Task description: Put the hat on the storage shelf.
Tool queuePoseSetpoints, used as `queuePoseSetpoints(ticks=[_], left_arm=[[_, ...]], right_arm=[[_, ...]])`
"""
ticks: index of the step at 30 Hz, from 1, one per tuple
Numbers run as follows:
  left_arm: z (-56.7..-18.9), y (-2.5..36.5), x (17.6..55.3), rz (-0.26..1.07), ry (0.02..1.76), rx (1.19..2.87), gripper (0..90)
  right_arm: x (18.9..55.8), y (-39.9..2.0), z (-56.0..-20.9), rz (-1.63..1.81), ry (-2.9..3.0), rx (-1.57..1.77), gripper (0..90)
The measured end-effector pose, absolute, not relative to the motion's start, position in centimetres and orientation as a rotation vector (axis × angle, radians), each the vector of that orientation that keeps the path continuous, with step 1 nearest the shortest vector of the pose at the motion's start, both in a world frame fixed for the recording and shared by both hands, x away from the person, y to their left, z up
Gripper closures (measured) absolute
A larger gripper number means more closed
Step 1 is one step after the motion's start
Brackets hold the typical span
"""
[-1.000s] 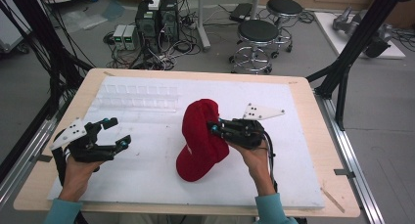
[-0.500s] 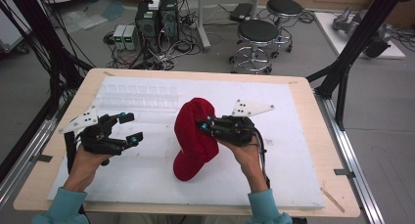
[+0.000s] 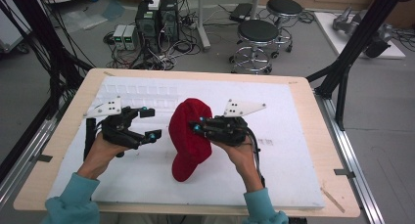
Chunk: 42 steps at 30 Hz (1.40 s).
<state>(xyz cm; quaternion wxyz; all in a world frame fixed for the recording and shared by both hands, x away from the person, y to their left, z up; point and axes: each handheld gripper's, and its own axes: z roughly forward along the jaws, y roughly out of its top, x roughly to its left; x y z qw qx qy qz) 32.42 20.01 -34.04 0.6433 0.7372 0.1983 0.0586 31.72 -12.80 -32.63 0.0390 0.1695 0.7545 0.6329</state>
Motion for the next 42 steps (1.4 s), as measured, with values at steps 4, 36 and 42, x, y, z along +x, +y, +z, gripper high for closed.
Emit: queuePoseSetpoints(ticks=[4,36,42], left_arm=[[-34.0,19.4,32.8,0.089,0.431,1.673,13.0],[-33.1,16.0,34.8,-0.086,0.368,1.718,5.4],[-33.3,15.6,34.7,-0.077,0.368,1.763,5.4]], right_arm=[[31.6,-12.6,-32.5,1.943,2.321,0.502,87.3],[31.3,-11.3,-32.2,1.924,2.359,0.426,87.3],[31.4,-11.4,-32.1,1.920,2.361,0.418,87.3]])
